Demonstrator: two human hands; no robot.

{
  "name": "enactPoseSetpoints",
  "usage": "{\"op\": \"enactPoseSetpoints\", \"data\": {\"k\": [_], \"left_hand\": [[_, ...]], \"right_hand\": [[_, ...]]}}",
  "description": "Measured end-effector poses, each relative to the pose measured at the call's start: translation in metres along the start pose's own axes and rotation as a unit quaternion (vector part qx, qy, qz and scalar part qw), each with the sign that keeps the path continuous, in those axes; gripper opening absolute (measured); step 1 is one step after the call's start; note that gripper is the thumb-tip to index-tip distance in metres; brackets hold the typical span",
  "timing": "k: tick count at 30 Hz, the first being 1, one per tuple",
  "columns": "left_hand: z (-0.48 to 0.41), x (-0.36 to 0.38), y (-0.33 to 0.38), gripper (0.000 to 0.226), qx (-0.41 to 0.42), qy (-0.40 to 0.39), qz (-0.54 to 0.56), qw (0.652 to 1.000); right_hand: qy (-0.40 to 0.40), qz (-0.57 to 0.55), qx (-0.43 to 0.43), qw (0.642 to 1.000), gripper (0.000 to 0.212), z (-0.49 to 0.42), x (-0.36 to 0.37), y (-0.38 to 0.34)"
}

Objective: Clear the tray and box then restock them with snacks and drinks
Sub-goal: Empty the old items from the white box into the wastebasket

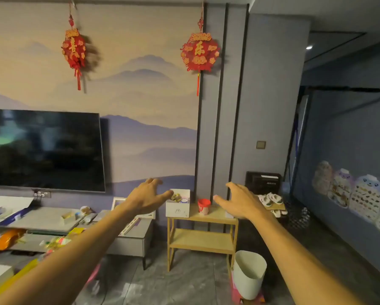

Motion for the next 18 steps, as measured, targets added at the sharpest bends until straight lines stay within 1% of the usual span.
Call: {"op": "enactPoseSetpoints", "data": {"k": [4, 10, 14, 18], "left_hand": [[-0.059, 0.026, -0.032, 0.099, -0.015, -0.018, 0.003, 1.0], [-0.178, 0.068, -0.083, 0.089, -0.006, -0.055, 0.007, 0.998], [-0.261, 0.086, -0.118, 0.093, -0.014, -0.063, -0.019, 0.998], [-0.328, 0.118, -0.156, 0.094, -0.029, -0.07, 0.002, 0.997]], "right_hand": [[-0.034, 0.0, 0.012, 0.999, 0.086, -0.06, 0.04, 0.008], [-0.055, -0.002, 0.04, 0.998, 0.089, -0.176, 0.095, 0.012], [-0.055, -0.005, 0.049, 0.997, 0.088, -0.256, 0.128, 0.016], [-0.068, -0.003, 0.056, 0.996, 0.085, -0.329, 0.169, 0.027]]}}
Point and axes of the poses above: each hand's wrist, its own z-axis away from the middle knuckle, its own x-axis out of the palm, y = z × x, the point moved 8 cm from there along -z, towards the middle knuckle, and after that the axes turned 1 degree about -z, right-handed, at the moved point
